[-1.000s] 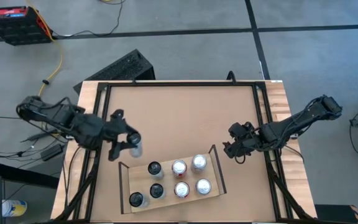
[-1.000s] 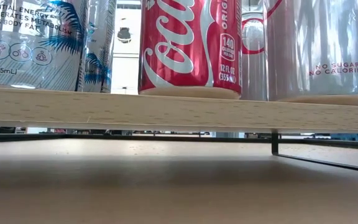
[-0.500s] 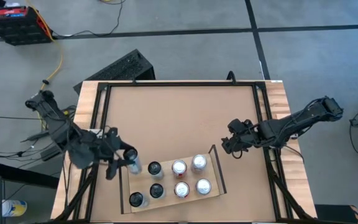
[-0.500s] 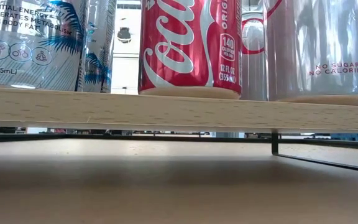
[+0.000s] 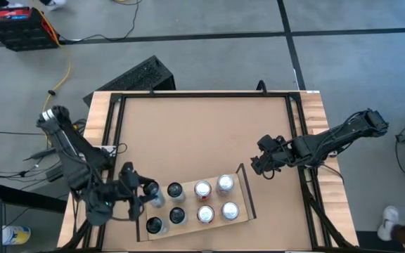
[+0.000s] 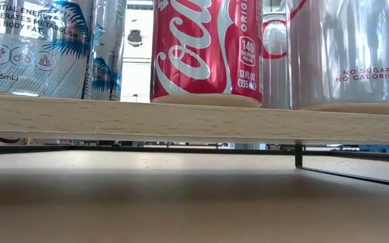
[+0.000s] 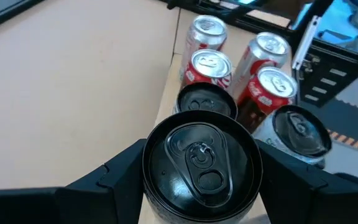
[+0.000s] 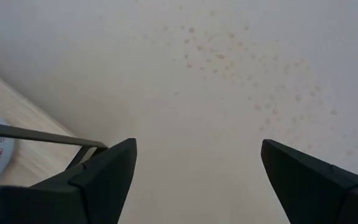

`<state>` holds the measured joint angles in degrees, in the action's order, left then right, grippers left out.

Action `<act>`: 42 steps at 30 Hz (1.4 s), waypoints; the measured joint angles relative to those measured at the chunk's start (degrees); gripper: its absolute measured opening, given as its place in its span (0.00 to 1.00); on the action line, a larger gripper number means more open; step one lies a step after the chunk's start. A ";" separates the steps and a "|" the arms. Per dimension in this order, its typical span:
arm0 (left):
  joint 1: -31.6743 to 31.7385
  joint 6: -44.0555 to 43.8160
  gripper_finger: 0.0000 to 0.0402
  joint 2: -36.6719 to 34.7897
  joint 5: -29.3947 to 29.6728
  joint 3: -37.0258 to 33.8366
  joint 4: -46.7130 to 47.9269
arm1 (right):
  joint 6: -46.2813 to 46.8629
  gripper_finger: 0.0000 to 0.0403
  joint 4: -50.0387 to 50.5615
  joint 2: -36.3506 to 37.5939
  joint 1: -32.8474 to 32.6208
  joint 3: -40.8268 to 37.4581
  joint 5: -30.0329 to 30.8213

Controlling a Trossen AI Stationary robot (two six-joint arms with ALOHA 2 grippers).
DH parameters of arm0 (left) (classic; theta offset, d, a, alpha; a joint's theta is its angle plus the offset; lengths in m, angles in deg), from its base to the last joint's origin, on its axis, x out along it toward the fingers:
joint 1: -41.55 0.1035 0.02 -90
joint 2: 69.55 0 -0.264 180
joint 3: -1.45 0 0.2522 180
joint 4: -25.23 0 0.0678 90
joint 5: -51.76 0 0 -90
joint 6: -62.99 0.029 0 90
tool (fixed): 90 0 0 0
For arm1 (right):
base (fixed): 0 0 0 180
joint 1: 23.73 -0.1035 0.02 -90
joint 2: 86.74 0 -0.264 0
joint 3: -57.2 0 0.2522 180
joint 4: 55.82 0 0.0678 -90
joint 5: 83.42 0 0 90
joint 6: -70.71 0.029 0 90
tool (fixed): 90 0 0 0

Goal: Place canned beverage on shelf
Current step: Put the white pink soda can aligned with the other white pink soda can on the shelf

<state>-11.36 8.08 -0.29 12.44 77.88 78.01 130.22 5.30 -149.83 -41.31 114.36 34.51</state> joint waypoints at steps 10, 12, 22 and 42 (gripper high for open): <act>-2.77 -2.38 0.58 5.99 2.50 0.00 0.41 | 0.02 0.91 -0.02 0.00 0.00 0.00 -0.94; -3.45 -2.68 0.58 6.66 4.07 0.01 0.41 | 0.02 0.91 -0.02 0.00 0.00 0.00 -1.09; -4.95 -3.85 0.58 9.02 6.81 0.00 0.50 | 0.04 0.91 -0.02 0.00 0.00 0.00 -2.59; -4.86 -5.80 0.71 11.44 4.68 -0.10 2.61 | 0.70 0.91 -0.42 0.01 0.00 0.00 -3.33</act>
<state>-16.22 2.28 11.16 17.12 77.77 80.62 130.92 4.88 -149.81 -41.31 114.36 31.19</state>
